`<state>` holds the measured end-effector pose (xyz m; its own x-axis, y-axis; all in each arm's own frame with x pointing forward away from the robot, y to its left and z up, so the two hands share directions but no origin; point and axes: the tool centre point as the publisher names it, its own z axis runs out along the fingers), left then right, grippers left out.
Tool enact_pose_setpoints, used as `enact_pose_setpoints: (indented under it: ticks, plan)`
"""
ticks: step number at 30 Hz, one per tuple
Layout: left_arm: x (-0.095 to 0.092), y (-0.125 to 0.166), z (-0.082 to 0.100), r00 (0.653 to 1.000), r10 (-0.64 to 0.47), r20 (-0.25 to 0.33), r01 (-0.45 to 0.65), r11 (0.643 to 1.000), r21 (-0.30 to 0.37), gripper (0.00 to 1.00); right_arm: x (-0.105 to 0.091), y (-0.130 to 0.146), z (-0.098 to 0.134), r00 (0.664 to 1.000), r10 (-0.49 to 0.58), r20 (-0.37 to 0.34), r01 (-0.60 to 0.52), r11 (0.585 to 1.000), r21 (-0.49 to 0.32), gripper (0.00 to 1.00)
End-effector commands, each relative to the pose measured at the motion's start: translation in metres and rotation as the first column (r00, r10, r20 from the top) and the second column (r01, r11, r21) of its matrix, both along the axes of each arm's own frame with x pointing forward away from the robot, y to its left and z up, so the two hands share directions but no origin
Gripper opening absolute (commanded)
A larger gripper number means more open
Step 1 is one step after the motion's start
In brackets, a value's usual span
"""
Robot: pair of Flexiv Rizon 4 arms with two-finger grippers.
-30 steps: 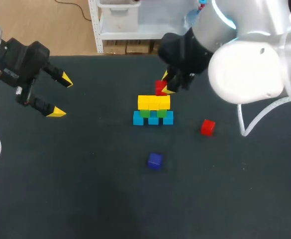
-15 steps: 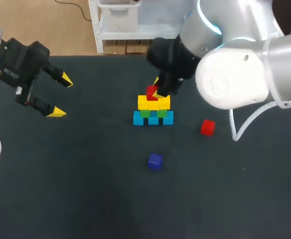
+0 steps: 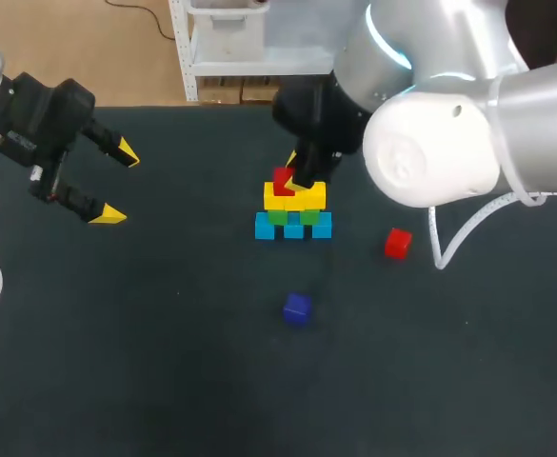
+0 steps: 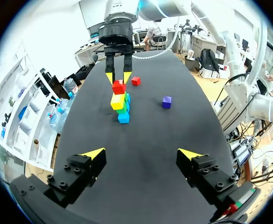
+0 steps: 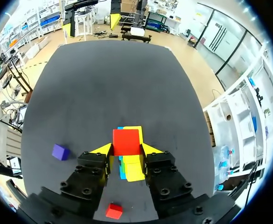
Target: Place the blue cubes, place green cubes on the blue cubes, place the yellow cubes on the green cubes, then place the red cubes on the yellow cubes, and place purple cube on the red cubes.
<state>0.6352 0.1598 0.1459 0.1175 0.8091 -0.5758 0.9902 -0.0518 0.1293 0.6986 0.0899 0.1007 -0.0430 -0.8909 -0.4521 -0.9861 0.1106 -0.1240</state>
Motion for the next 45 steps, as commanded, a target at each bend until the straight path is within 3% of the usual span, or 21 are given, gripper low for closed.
enact_pose_setpoints:
  ticks: [1,45]
  plan:
    - [-0.0003,0.0009,-0.0008,1.0,-0.002,0.003,0.002,1.0,-0.003,1.0,0.003,0.0004,-0.0017,1.0,0.0,-0.004,0.0,1.0,-0.001,0.0]
    - [-0.0003,0.0009,-0.0008,1.0,-0.002,0.003,0.002,1.0,-0.003,1.0,0.0103,-0.0004,-0.0089,1.0,-0.009,-0.022,0.008,1.0,-0.007,0.0]
